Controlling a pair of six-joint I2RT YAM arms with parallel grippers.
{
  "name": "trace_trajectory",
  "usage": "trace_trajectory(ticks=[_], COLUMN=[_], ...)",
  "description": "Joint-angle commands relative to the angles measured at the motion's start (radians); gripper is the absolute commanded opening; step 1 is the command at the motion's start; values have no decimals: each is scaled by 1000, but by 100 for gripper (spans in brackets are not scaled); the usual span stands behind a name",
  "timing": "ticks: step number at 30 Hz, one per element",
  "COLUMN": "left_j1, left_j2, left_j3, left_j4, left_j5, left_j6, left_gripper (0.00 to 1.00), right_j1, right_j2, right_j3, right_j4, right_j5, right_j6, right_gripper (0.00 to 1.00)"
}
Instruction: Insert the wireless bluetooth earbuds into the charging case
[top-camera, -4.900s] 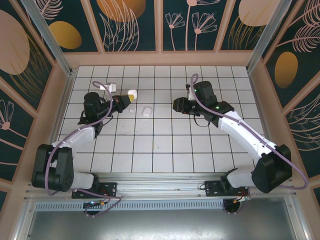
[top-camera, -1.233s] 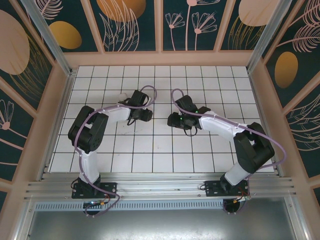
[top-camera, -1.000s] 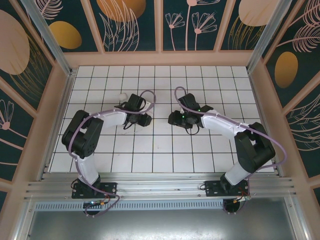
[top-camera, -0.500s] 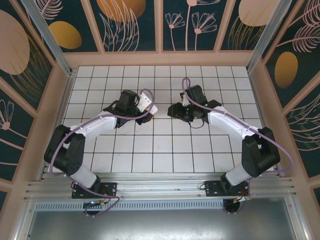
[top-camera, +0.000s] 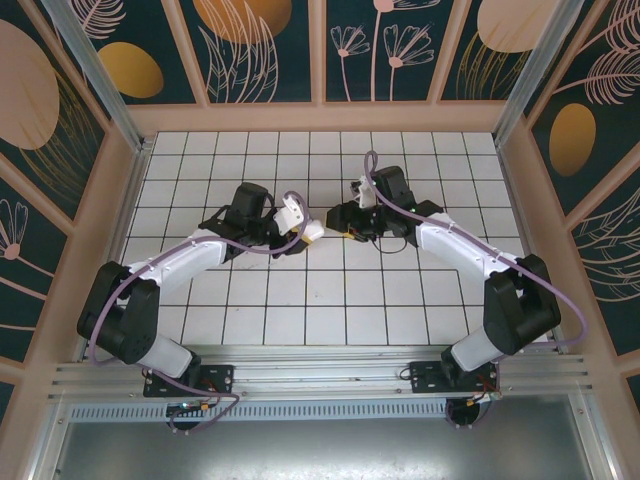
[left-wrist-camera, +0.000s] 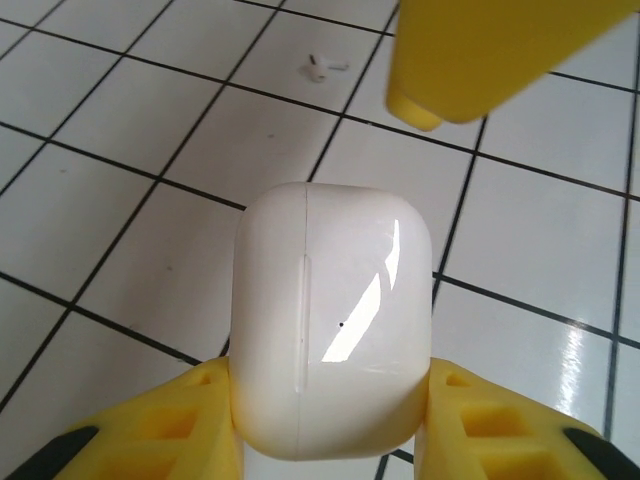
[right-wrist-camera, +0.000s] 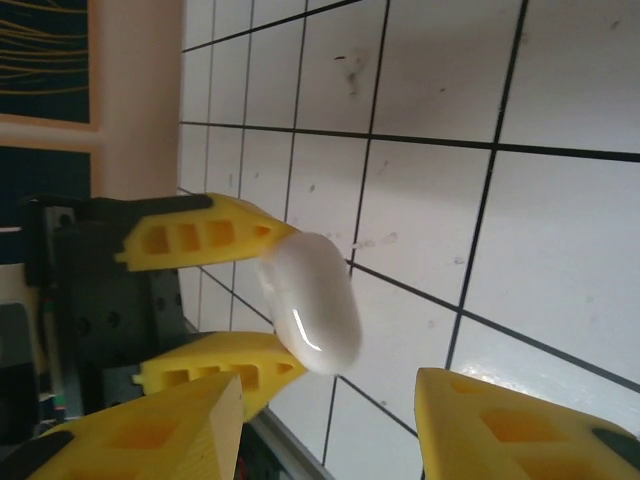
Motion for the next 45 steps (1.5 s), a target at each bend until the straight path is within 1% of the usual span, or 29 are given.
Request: trace_trajectory(ticks=[1, 5, 11, 14, 16, 20, 22, 23, 24, 28, 30, 32, 34, 37, 40, 41, 43, 45], left_j1=[-1, 0, 0, 1, 0, 0, 0, -1, 1, 10, 26, 53, 89, 134, 140, 141, 141, 140], left_j2=[-41, -58, -75, -74, -72, -59, -54, -54, -55, -93, -127, -159, -191, -221, -235, -235, -234, -238], left_j3=[29, 27, 2, 7, 12, 26, 28, 28, 29, 27, 29, 29, 64, 69, 41, 2, -38, -65], left_j4=[-55, -27, 29, 39, 43, 51, 66, 76, 80, 121, 143, 155, 170, 259, 455, 553, 744, 872], left_j5=[78, 87, 141, 145, 142, 136, 109, 76, 55, 44, 60, 93, 137, 261, 368, 395, 423, 429], left_j6=[63, 41, -8, -22, -28, -58, -95, -126, -151, -237, -305, -383, -488, -688, -920, -1014, -1169, -1261], left_gripper=[24, 25, 25, 25, 26, 28, 32, 37, 42, 57, 64, 68, 72, 74, 75, 75, 73, 71], right_j1=[5, 16, 42, 47, 51, 66, 67, 65, 65, 57, 51, 47, 46, 46, 46, 46, 46, 46], right_j2=[25, 53, 84, 94, 92, 72, 53, 39, 22, -54, -99, -140, -185, -248, -295, -305, -314, -313], right_j3=[44, 67, 88, 98, 90, 62, 42, 33, 23, -26, -52, -74, -102, -155, -209, -222, -234, -236], right_j4=[43, 38, 27, 9, 19, 46, 60, 65, 75, 160, 216, 263, 321, 463, 625, 673, 744, 801], right_j5=[-74, -65, -60, -67, -83, -103, -97, -86, -72, -18, 16, 53, 88, 116, 125, 125, 123, 111], right_j6=[8, -8, -16, -30, -32, -29, -29, -31, -31, -8, 3, 5, 5, 17, 39, 46, 60, 76], right_gripper=[50, 49, 48, 44, 39, 20, 13, 10, 9, 5, 5, 4, 4, 4, 4, 4, 4, 5])
